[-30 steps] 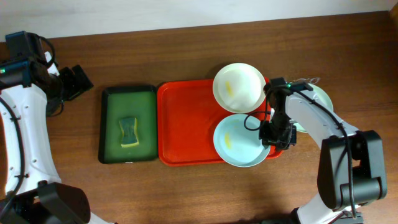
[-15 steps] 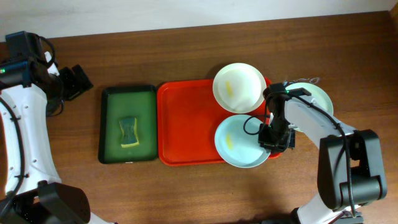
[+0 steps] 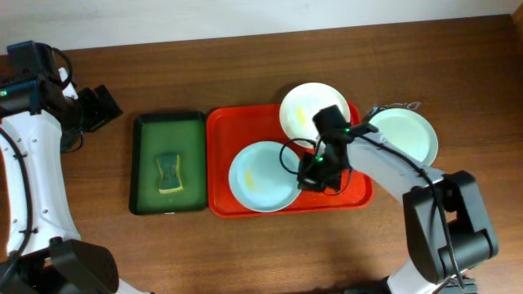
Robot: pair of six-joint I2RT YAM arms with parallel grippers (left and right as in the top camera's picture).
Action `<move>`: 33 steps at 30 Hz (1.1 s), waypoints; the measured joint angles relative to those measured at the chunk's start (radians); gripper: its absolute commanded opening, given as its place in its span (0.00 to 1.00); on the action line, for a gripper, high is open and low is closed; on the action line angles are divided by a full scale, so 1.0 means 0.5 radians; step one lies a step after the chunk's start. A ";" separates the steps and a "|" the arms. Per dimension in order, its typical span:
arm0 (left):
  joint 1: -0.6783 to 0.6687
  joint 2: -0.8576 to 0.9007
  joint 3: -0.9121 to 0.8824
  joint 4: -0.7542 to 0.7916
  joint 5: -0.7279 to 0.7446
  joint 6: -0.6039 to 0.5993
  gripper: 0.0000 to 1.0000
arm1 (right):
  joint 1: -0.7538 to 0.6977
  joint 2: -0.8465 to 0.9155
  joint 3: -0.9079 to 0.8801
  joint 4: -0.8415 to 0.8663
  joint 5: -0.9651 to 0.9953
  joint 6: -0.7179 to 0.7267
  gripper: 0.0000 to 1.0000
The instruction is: Clean dirty plates on tray and stack at the side
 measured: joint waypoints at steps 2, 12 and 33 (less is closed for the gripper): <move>0.000 0.000 0.000 0.002 0.000 0.000 0.99 | 0.101 0.002 -0.009 0.156 0.021 0.240 0.04; 0.000 0.000 0.000 0.001 0.001 0.000 0.99 | 0.214 0.002 -0.011 0.331 0.336 0.621 0.04; 0.000 0.000 0.000 0.002 0.001 0.000 0.99 | 0.121 0.005 0.347 0.026 0.468 -0.036 0.50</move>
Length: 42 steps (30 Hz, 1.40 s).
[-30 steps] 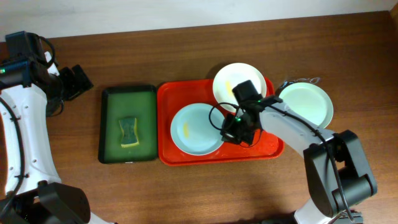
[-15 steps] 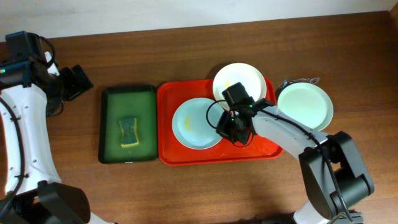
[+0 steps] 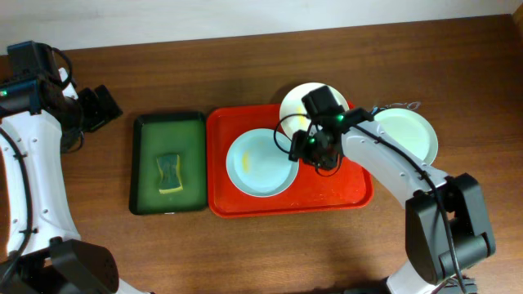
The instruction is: Clean dirty plates on tray and stack at the side
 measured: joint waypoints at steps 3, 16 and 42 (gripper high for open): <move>0.000 0.000 0.000 -0.001 0.000 0.000 0.99 | 0.005 0.000 0.002 0.000 0.059 -0.088 0.50; 0.000 0.000 0.000 -0.001 0.000 0.001 0.99 | 0.156 0.030 -0.228 0.308 0.368 -0.140 0.27; 0.000 0.000 0.000 -0.001 0.000 0.000 0.99 | 0.162 0.043 -0.346 0.470 0.359 -0.142 0.04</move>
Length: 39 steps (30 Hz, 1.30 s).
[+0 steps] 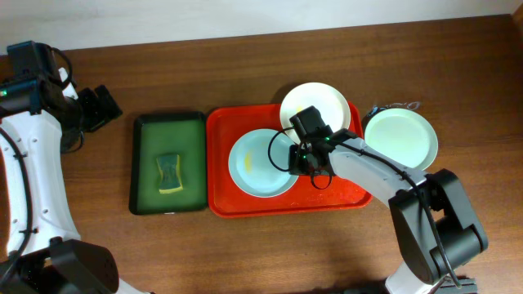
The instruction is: Clean dirty plates on tray and stack at the side
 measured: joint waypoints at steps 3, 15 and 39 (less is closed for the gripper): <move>0.000 0.000 0.000 0.001 0.000 0.000 0.99 | 0.000 0.000 0.000 -0.020 0.000 0.002 0.04; 0.000 0.000 0.000 0.196 0.024 0.000 0.99 | 0.000 0.000 0.002 -0.028 -0.001 0.001 0.05; -0.600 0.000 -1.106 0.750 -0.069 0.231 0.40 | 0.002 0.000 0.000 -0.041 -0.001 0.002 0.05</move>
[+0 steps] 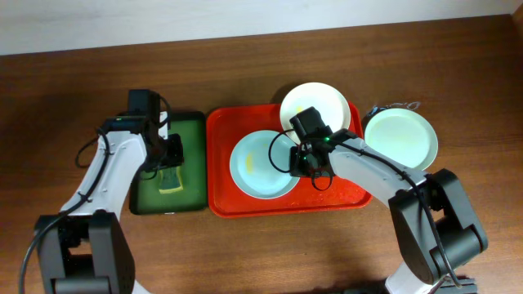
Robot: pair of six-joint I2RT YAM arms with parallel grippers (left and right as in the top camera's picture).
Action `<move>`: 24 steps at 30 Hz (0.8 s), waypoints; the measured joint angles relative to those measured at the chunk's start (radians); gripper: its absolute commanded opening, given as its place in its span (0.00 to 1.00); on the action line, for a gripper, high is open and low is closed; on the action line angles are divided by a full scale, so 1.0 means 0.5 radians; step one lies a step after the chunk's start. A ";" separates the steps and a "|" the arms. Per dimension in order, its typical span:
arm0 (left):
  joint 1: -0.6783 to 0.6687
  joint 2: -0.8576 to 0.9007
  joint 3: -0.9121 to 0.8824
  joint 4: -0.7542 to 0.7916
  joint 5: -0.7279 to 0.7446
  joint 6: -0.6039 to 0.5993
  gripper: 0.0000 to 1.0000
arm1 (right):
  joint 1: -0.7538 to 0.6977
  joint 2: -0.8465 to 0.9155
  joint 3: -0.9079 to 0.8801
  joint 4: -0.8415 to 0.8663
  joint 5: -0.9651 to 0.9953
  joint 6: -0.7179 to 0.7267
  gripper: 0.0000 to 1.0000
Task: Clean dirty plates on tray and stack at the side
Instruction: 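Move the left gripper to the green-yellow sponge and grasp it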
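On the red tray lies a light blue plate with a yellow smear. A white plate, also smeared yellow, overlaps the tray's back right corner. My right gripper is shut on the blue plate's right rim. A clean pale plate sits on the table to the right of the tray. My left gripper hangs open just above the yellow-green sponge in the dark green tray.
A thin wire object lies behind the clean plate. The green tray touches the red tray's left side. Brown tabletop runs along the front.
My left arm has come from the far left of the table to over the green tray, its gripper now just above the sponge. The right gripper and blue plate have stayed put.
At first my right gripper held the blue plate's rim near the tray's front. The plate then lay a little further back and left, and the gripper closed in along its right rim. The left arm stayed parked at the far left until it came over the sponge.
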 measured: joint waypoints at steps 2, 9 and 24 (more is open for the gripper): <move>-0.005 0.000 -0.003 0.004 -0.024 0.008 0.40 | 0.000 0.000 0.000 0.000 0.000 -0.002 0.06; -0.005 0.004 -0.151 0.079 -0.079 0.027 0.41 | 0.000 0.000 0.000 0.000 0.000 0.000 0.05; -0.005 0.099 -0.225 0.227 -0.168 0.050 0.39 | 0.000 0.000 0.000 0.001 0.000 -0.001 0.05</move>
